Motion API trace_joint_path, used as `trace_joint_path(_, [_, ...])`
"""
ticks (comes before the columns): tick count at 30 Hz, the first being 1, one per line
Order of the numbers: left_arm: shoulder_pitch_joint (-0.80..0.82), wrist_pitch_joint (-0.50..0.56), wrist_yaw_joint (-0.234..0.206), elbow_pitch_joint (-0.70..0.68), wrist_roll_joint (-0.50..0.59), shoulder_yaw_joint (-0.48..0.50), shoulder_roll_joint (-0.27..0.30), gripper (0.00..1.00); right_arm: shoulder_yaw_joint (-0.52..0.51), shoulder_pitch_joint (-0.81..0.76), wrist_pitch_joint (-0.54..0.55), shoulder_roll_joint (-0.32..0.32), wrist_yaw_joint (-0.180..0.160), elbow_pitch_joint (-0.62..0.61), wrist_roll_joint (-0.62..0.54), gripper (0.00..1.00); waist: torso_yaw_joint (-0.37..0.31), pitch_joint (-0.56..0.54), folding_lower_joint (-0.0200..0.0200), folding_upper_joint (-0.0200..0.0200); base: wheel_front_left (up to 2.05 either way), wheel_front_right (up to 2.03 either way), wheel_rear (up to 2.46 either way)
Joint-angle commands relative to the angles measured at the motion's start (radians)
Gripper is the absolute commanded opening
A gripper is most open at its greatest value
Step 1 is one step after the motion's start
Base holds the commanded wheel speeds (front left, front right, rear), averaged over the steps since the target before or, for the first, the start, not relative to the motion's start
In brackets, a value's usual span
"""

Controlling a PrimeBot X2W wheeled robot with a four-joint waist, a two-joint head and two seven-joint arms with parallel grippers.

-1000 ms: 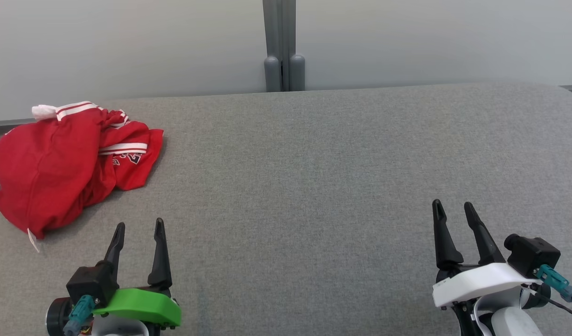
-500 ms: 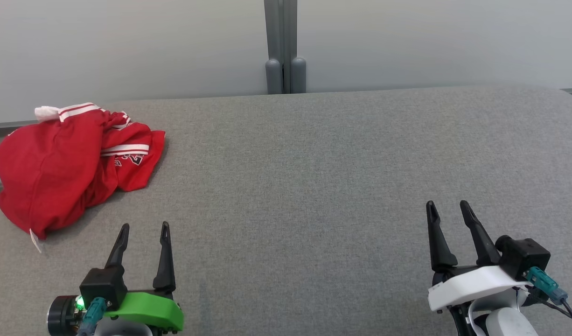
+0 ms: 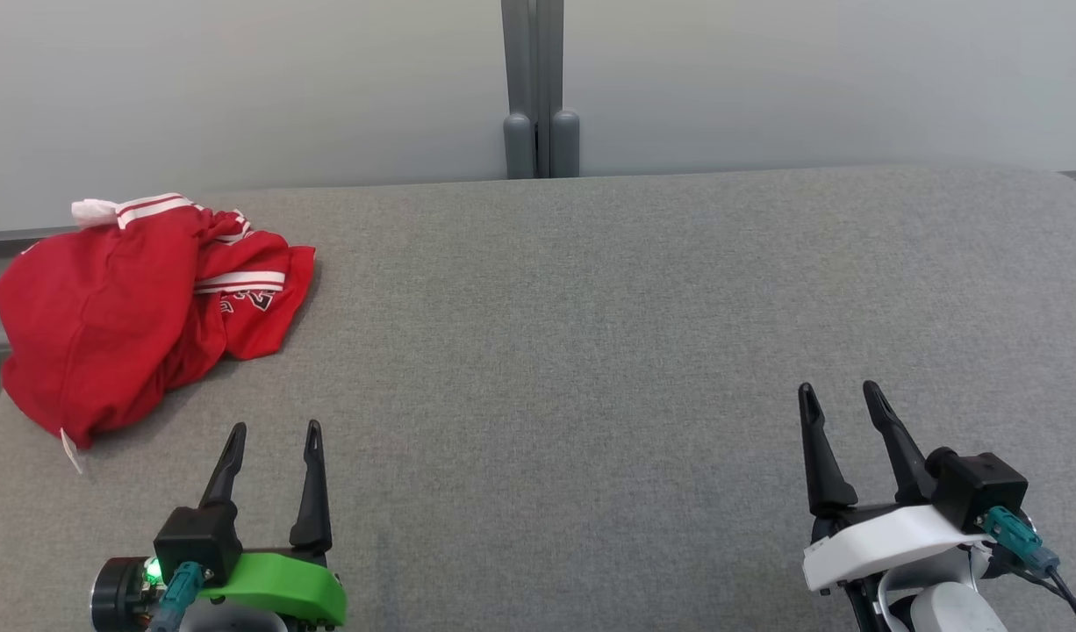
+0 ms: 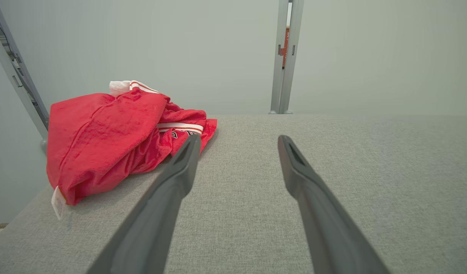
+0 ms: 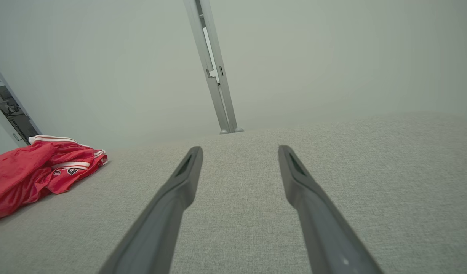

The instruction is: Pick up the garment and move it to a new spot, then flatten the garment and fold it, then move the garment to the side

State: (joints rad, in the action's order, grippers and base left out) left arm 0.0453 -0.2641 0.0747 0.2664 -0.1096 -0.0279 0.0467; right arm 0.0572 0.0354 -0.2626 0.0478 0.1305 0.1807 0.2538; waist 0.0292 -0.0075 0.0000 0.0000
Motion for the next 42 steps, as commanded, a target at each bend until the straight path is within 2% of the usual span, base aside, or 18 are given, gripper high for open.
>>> trace_joint_path(1, [0.004,-0.001,0.003,0.003,-0.006,0.004,0.007,1.00,0.001,-0.009,-0.003,0.005,0.000,0.004,0.011,1.00,0.000,-0.002,0.0000,0.0000,0.00,0.00,0.00])
trace_joint_path(27, [0.001,-0.001,0.004,0.020,-0.029,0.008,0.007,1.00,0.001,-0.013,-0.003,0.004,0.000,0.029,0.047,1.00,0.015,-0.009,0.0000,0.0000,0.00,0.00,0.00])
trace_joint_path(35, [0.001,-0.001,0.001,0.024,-0.020,0.017,0.014,1.00,0.004,-0.025,-0.003,0.004,0.000,0.029,0.057,1.00,0.071,-0.006,0.0000,0.0000,0.00,0.00,0.00])
trace_joint_path(42, [-0.004,-0.001,-0.011,0.031,-0.022,0.035,0.023,1.00,0.005,-0.030,-0.003,0.004,0.000,0.031,0.062,1.00,0.150,-0.007,0.0000,0.0000,0.00,0.00,0.00])
